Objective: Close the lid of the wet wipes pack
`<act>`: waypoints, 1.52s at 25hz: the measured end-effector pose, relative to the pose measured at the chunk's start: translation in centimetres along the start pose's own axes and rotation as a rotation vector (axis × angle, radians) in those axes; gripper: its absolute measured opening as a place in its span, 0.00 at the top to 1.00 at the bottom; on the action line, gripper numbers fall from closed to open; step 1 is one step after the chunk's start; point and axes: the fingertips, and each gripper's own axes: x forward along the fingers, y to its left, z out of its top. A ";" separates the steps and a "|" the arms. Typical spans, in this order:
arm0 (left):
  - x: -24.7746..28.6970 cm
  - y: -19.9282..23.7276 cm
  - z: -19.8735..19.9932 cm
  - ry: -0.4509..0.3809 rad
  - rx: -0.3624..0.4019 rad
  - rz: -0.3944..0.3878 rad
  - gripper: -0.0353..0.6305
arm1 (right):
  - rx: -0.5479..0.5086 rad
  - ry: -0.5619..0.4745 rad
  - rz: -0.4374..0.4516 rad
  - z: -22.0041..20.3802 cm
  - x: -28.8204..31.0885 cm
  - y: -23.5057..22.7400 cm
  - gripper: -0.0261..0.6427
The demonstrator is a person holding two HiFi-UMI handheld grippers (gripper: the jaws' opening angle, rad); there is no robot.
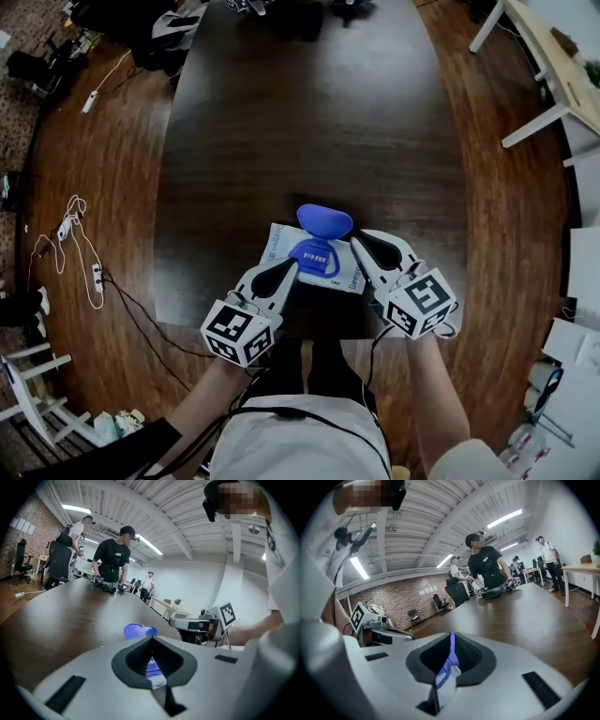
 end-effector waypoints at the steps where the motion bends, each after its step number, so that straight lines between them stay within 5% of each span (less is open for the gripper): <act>1: 0.3 0.2 -0.2 0.000 -0.001 0.003 0.94 | 0.006 0.003 0.003 -0.3 0.3 -0.2 0.94; 17: 1.1 2.5 -2.2 0.000 -0.051 0.057 0.94 | 0.024 0.072 0.036 -2.9 4.7 -2.8 0.71; 38: -0.7 3.5 -1.7 -0.031 -0.048 0.089 0.94 | -0.037 0.097 0.137 -2.5 4.0 1.8 0.71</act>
